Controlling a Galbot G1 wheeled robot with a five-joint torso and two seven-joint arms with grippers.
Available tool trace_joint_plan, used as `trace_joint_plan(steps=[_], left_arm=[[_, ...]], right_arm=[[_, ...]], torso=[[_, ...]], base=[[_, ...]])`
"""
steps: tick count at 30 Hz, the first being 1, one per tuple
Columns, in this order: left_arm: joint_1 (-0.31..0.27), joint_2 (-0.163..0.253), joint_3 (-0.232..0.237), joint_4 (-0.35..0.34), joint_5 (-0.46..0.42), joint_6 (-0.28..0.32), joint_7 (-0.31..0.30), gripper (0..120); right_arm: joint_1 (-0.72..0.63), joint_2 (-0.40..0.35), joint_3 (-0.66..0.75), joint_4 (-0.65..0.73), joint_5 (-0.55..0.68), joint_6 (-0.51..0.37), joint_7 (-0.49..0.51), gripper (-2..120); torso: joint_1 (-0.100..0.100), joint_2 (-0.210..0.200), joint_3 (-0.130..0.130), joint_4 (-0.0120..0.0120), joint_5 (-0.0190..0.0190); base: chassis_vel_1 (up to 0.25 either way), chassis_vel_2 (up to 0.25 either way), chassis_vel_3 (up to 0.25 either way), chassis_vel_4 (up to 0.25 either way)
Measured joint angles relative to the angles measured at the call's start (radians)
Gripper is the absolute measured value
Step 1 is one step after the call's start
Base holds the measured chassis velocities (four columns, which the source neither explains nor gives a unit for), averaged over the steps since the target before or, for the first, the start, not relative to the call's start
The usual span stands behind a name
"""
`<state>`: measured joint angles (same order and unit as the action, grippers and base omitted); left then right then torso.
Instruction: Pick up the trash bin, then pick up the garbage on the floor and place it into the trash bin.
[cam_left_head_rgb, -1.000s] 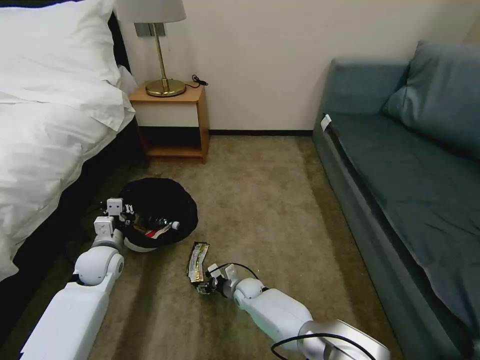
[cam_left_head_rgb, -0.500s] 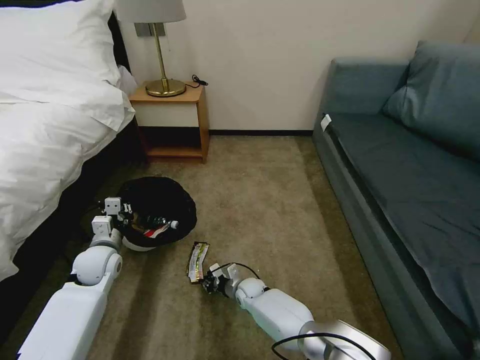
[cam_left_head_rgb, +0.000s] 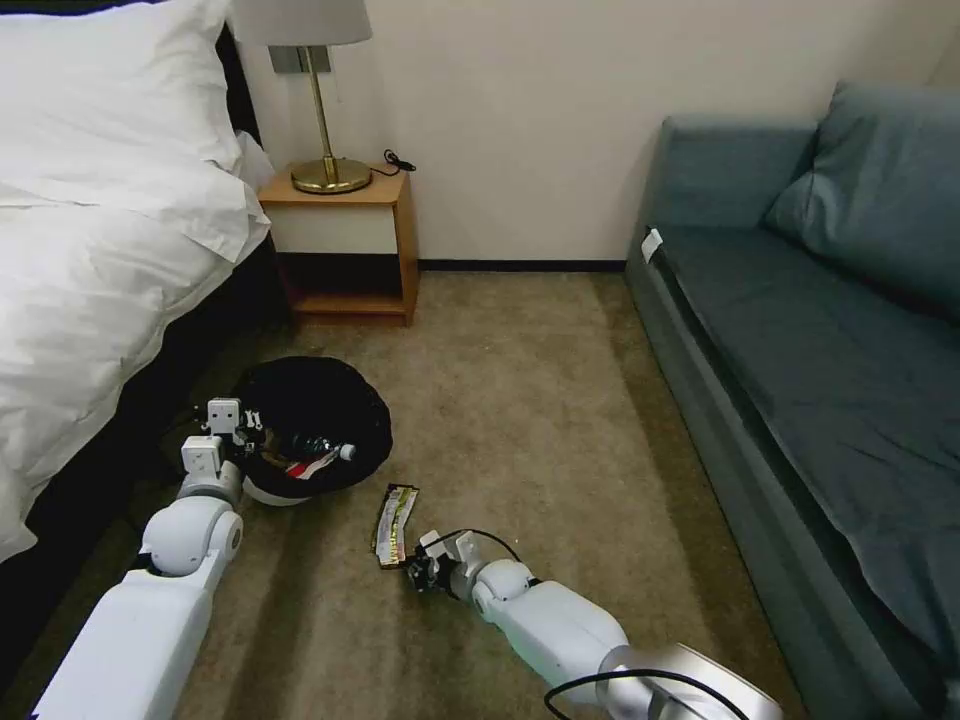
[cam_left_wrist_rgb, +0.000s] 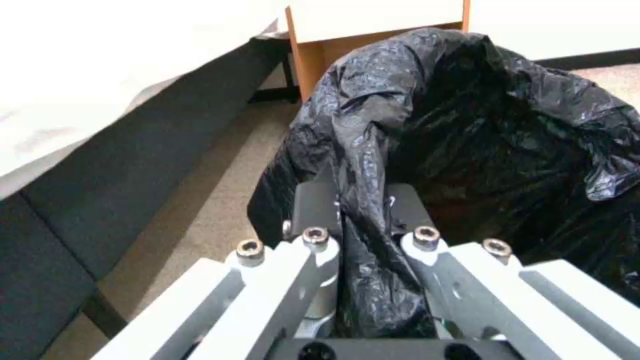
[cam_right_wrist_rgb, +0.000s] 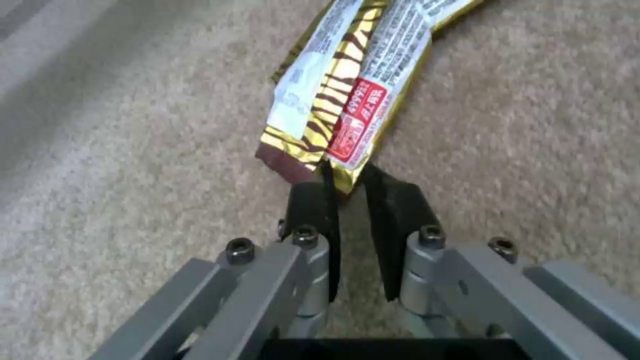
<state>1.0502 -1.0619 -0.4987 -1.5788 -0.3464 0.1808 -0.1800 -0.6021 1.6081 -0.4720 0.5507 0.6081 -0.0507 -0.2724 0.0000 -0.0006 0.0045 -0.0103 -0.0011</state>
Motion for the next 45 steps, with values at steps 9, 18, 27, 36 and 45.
trace_joint_plan(steps=[9, 18, 27, 36, 45], left_arm=[[-0.01, 0.003, 0.005, 0.0, -0.005, 0.0, -0.003, 5], [-0.01, 0.002, 0.008, 0.007, -0.004, 0.0, -0.003, 5], [-0.019, 0.014, 0.011, 0.01, -0.011, 0.0, -0.003, 5], [-0.022, 0.011, 0.015, 0.01, -0.014, 0.001, -0.004, 5], [-0.019, 0.014, 0.015, 0.0, -0.016, 0.003, -0.007, 5]], right_arm=[[0.0, 0.0, 0.009, 0.011, -0.001, 0.001, 0.004, 5], [-0.004, 0.0, 0.022, 0.022, -0.001, 0.002, 0.005, 0], [-0.004, 0.0, 0.02, 0.02, -0.001, 0.002, 0.005, 0], [-0.007, 0.0, 0.017, 0.016, -0.012, 0.003, 0.003, 0], [-0.007, 0.0, 0.004, 0.023, -0.013, 0.003, 0.0, 1]], torso=[[0.0, 0.0, 0.0, -0.0001, 0.0], [0.0, 0.0, 0.0, 0.0, 0.0], [0.0, 0.0, 0.0, -0.0001, 0.0], [0.0, 0.0, 0.0, -0.0001, 0.0], [0.0, 0.0, 0.0, -0.0001, 0.0]], base=[[0.0, 0.0, 0.0, 0.0], [0.0, 0.0, 0.0, 0.0], [0.0, 0.0, 0.0, 0.0], [0.0, 0.0, 0.0, 0.0], [0.0, 0.0, 0.0, 0.0]])
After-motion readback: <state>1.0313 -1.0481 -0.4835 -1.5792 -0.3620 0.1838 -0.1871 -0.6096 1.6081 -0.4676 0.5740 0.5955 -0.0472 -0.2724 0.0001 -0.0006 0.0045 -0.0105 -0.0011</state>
